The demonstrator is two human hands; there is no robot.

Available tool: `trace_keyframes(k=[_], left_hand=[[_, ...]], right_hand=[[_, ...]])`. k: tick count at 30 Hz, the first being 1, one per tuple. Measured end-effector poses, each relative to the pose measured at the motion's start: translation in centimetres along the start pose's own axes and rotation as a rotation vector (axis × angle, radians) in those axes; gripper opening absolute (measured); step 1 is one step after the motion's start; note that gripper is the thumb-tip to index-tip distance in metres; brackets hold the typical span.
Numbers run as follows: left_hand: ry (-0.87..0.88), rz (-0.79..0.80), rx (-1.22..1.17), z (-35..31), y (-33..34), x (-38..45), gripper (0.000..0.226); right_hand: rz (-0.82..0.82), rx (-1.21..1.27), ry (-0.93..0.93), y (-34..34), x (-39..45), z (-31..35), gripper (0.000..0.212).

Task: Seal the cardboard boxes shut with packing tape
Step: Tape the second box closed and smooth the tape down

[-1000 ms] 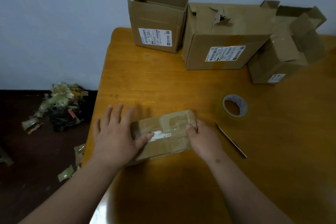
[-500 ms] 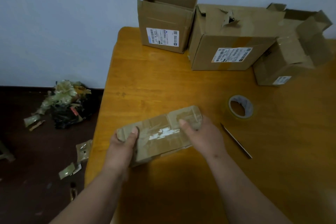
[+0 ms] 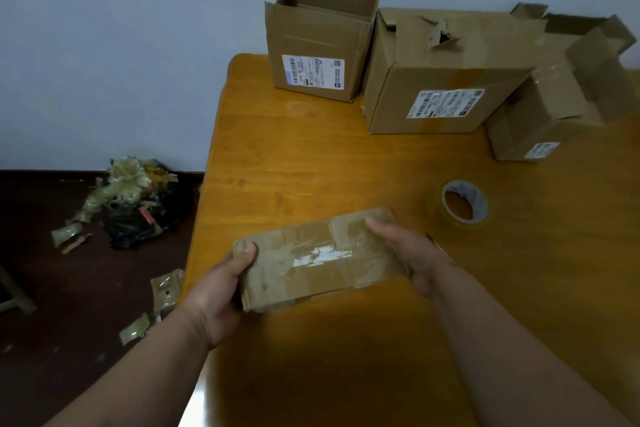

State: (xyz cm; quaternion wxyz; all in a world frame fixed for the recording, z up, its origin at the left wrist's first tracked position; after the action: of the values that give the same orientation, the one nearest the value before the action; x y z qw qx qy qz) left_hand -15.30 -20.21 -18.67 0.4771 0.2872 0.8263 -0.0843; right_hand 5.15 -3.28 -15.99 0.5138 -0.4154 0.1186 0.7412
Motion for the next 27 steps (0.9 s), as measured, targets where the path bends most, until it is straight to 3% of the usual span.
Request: trace_keyframes(k=[3,5,7,10,12,16,21,24,27], left_hand=[[0.124,0.086,-0.02,-3.6,0.6,-0.7,0.062],[0.239,0.13,-0.167,-7.2,1.1,-1.2,0.044],[0.351,0.045,-0.238,-9.7,0.8,-0.9,0.041],[0.386,-0.097,0.146,-8.5,1.2,-0.4,0.048],[0.26,-0.129,0.296,-5.2,0.7,-0.1,0.039],[0.192,-0.216,0.19,-4.0,-0.5,0.1,0.039],[0.264,-0.246,0.215,-5.0,0.3,-0.7,0.03],[0.326,-0.12,0.202,-6.4,0.8,-1.2,0.03],[0.362,-0.006,0.001,-8.2,1.0,-1.3,0.048]], right_hand=[[0.008,0.286,0.032,-1.2,-0.3,1.4,0.064],[-0.071,0.497,-0.012,-2.6,-0.4,2.2,0.065],[-0.153,0.642,-0.085,-3.2,-0.8,2.4,0.05],[-0.203,0.381,-0.189,-1.8,-1.0,0.9,0.034],[-0.172,0.115,-0.213,-0.4,-0.9,-1.1,0.05],[-0.069,0.247,-0.088,0.4,0.0,-2.5,0.07],[-0.022,0.252,-0.034,0.7,-0.2,-1.7,0.034],[-0.012,0.372,-0.088,-1.3,-0.8,-0.8,0.042],[-0.022,0.475,-0.251,-3.4,-1.3,0.8,0.049]])
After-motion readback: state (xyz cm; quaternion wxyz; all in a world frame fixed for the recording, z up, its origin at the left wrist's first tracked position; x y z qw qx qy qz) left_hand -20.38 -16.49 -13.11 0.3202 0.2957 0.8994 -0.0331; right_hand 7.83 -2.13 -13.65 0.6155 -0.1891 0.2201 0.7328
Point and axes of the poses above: each hand's wrist, its own x-axis towards the middle knuckle, its own y-axis out of the palm, z = x × y, the point moved 7 cm from there along x, towards the middle knuckle, and after that the axes turned 12 degrees about -z, right-handed, at the moved point
